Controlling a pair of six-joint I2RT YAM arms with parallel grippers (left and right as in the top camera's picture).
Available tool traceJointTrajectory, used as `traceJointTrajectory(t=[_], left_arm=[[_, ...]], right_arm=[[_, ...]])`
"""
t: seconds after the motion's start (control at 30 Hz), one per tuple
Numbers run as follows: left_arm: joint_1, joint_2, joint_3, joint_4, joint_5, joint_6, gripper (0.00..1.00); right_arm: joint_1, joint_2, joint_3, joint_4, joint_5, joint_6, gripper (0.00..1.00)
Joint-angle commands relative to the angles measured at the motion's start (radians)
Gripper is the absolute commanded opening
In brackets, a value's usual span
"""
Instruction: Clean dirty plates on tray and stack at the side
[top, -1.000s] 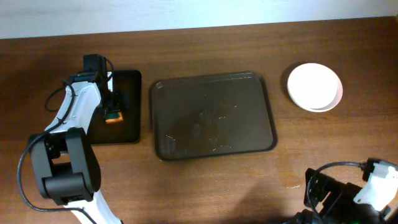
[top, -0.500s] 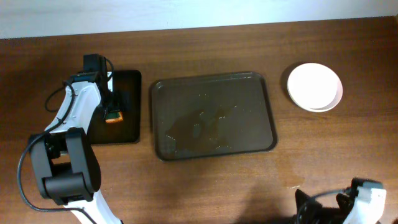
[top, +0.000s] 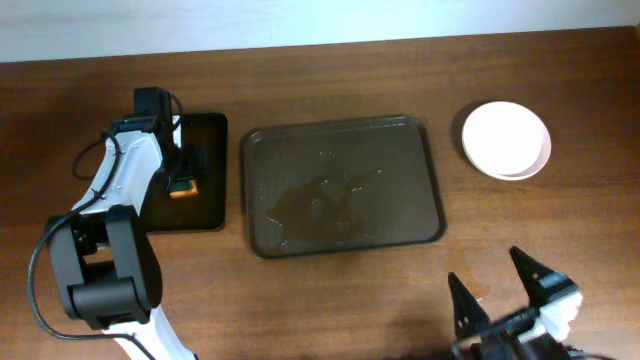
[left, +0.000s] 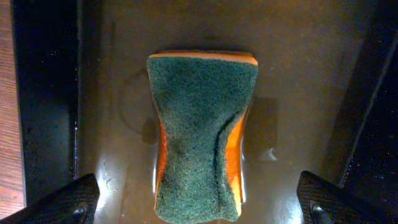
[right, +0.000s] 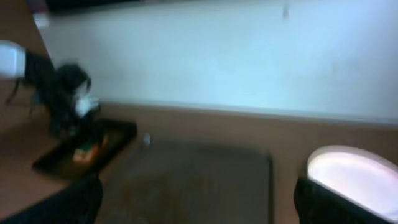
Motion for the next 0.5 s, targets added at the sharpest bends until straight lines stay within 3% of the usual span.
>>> traceJointTrajectory(t=[0.0, 0.23, 0.47], left_arm=[[0.003, 0.005, -0.005, 0.002, 0.007, 0.004, 1.00], [0.003, 0.005, -0.005, 0.002, 0.007, 0.004, 1.00], [0.003, 0.005, -0.005, 0.002, 0.007, 0.004, 1.00]], right_arm=[[0.038, -0.002, -0.153, 0.138, 0.093, 0.007, 0.98], [0.043, -0.002, -0.433, 0.540, 0.128, -0.001, 0.98], [0.043, -0.002, -0.517, 0.696, 0.226, -0.001, 0.98]])
